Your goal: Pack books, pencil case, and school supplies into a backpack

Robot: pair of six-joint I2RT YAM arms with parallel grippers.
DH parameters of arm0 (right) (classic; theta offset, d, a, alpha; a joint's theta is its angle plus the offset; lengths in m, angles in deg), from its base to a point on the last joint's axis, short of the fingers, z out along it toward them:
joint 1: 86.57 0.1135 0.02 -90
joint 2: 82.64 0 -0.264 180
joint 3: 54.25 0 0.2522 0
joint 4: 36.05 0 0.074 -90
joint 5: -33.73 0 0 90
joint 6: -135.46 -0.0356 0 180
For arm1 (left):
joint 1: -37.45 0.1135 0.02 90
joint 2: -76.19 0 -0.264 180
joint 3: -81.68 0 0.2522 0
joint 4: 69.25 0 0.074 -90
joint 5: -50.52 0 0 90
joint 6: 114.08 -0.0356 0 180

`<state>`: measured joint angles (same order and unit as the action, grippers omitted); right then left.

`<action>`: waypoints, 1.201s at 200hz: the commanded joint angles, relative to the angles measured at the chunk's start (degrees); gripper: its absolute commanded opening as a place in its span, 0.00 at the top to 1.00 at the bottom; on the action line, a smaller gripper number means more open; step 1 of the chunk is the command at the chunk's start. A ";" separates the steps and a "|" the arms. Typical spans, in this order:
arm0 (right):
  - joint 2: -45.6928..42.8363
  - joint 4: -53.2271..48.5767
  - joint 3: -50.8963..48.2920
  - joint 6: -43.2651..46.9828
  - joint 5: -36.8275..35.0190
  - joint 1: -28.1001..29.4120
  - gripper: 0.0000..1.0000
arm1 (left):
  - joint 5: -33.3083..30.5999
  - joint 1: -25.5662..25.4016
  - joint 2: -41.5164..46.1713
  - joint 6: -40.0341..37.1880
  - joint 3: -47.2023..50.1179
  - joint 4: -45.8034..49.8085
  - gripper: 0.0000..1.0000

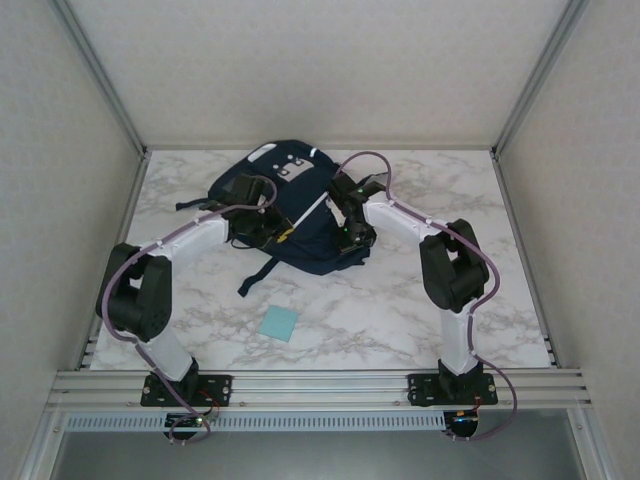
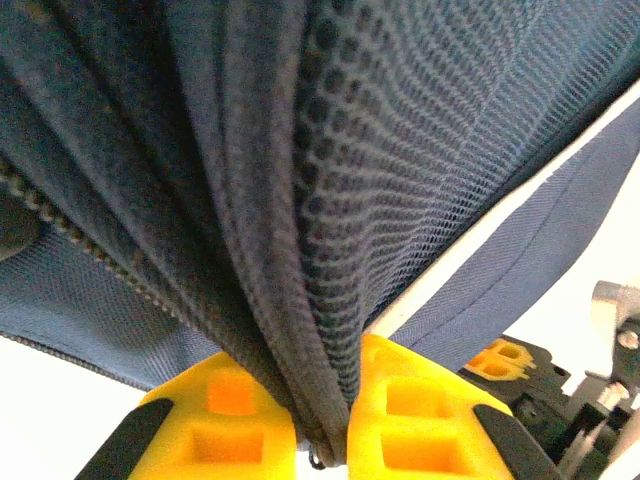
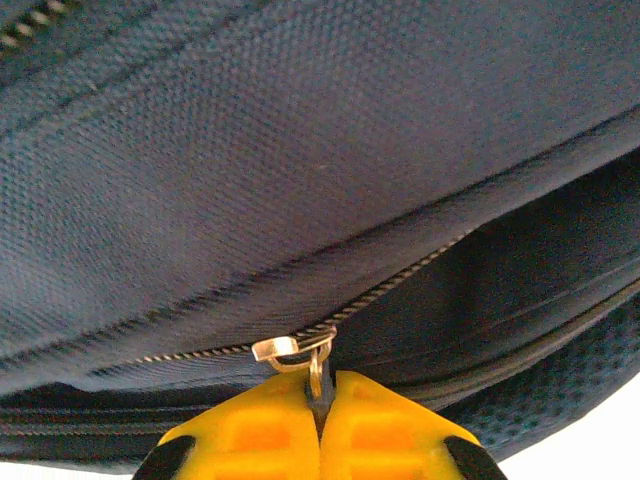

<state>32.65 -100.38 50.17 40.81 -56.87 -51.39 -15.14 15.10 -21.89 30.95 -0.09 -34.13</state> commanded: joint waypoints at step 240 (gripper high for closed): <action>5.53 7.24 7.52 -17.22 17.51 11.74 1.00 | -7.57 2.33 13.68 17.37 14.98 -4.50 0.15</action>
<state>37.92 -94.13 57.16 25.82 -38.66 -40.15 -20.48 21.09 -11.53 34.38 8.02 -30.30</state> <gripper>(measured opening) 0.056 0.845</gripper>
